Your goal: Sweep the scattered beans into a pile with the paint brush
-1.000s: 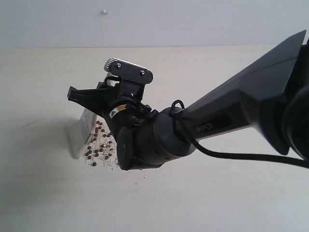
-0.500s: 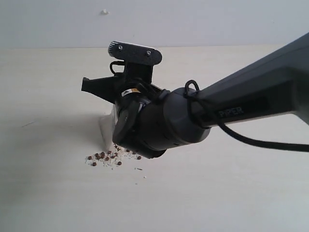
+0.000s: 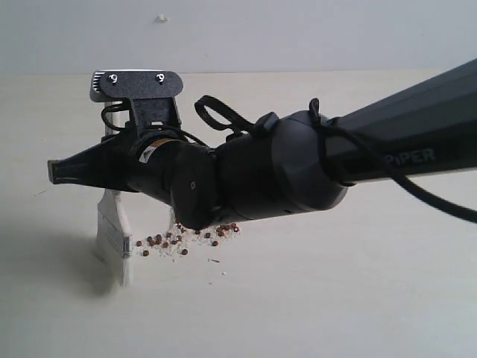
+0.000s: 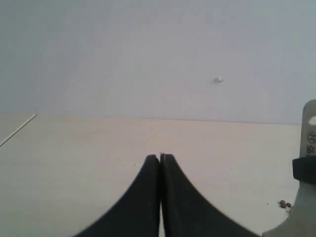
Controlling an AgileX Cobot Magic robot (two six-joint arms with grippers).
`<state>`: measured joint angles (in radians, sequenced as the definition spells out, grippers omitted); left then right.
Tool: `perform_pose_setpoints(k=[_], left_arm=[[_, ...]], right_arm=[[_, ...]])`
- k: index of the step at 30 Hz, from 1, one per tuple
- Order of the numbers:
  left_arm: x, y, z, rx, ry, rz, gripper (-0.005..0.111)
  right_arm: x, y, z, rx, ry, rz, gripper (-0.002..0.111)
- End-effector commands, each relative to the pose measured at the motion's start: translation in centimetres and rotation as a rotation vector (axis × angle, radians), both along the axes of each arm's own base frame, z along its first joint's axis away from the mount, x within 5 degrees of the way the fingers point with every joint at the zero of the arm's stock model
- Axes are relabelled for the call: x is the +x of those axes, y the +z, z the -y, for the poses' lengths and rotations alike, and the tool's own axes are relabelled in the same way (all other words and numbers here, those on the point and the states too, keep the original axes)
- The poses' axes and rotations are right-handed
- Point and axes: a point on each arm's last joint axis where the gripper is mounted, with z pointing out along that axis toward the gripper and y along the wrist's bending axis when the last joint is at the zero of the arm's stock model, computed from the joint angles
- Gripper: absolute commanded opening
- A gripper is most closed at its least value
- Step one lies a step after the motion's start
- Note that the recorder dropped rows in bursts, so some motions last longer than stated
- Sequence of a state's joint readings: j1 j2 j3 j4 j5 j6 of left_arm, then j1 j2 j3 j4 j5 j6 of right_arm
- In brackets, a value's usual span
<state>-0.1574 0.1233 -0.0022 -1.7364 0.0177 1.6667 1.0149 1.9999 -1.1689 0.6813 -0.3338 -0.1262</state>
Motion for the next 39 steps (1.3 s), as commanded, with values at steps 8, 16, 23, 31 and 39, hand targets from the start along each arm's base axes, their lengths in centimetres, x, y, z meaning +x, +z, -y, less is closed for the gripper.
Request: perform_pose_setpoints(k=[8, 16, 23, 31, 39], left_arm=[[-0.1, 0.0, 0.1, 0.004, -0.010, 0.004, 0.000], [-0.1, 0.0, 0.1, 0.004, -0.010, 0.004, 0.000], [-0.1, 0.0, 0.1, 0.004, -0.010, 0.004, 0.000], [-0.1, 0.0, 0.1, 0.004, -0.010, 0.004, 0.000], [-0.1, 0.0, 0.1, 0.004, -0.010, 0.004, 0.000]], right_arm=[[-0.3, -2.1, 0.6, -0.050, -0.006, 0.039, 0.000], [1.0, -2.5, 2.1, -0.156, -0.051, 0.075, 0.000], [1.7, -2.7, 3.3, -0.277, -0.153, 0.120, 0.000], [1.7, -0.7, 3.5, -0.262, -0.156, 0.179, 0.000], [0.1, 6.5, 3.6, -0.198, 0.041, 0.332, 0.000]])
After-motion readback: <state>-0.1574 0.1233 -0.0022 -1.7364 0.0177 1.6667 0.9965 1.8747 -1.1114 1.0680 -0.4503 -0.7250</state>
